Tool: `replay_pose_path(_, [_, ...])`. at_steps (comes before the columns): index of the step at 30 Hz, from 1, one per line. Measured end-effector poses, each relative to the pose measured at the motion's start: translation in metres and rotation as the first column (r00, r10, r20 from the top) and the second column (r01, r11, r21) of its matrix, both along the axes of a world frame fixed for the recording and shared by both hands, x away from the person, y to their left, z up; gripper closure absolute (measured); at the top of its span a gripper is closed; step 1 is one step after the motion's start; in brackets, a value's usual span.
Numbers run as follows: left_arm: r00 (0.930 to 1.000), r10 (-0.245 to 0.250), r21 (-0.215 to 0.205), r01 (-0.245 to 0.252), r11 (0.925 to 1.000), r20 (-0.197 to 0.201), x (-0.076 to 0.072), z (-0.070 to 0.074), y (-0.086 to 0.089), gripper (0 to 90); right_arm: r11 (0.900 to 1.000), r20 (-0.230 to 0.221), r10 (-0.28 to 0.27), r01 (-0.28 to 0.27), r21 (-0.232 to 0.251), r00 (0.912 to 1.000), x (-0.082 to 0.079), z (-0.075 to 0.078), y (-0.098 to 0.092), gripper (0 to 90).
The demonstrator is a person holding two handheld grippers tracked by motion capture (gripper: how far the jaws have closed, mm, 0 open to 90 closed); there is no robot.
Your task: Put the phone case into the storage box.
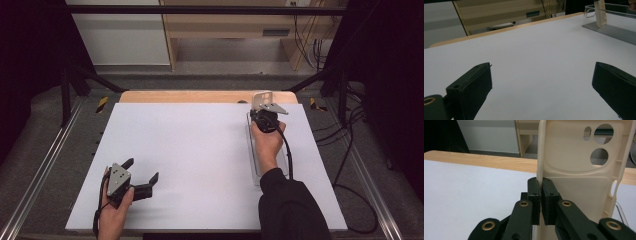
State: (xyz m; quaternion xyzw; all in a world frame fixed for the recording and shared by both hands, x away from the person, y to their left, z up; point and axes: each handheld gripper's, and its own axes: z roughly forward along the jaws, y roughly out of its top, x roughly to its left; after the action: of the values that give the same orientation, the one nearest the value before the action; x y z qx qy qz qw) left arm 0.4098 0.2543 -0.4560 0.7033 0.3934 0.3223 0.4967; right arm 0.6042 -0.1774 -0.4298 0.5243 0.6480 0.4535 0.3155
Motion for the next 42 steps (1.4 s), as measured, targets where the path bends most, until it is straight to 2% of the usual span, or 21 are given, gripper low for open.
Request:
replay_pose_path(6, [0.9999,0.013,-0.049,-0.013,0.9987,-0.005,0.001,0.000,0.005,2.4,1.000,-0.002,0.004,-0.004,-0.001,1.0000,0.000,-0.001,0.001,86.6])
replay_pose_path(11, [0.9996,0.025,-0.100,-0.026,0.9947,-0.010,0.001,0.001,0.012,2.4,1.000,-0.004,0.006,-0.006,0.002,1.0000,0.001,-0.001,0.001,86.6])
replay_pose_path(15, [0.9995,0.031,-0.124,-0.032,0.9918,-0.008,0.001,0.001,0.014,2.4,1.000,-0.004,0.008,-0.008,0.000,1.0000,0.001,-0.002,0.001,86.6])
replay_pose_path(42, [0.9996,0.026,-0.119,-0.028,0.9925,-0.011,0.001,0.001,0.014,2.4,1.000,-0.016,0.005,-0.005,0.029,0.9999,0.005,-0.006,0.001,87.0])
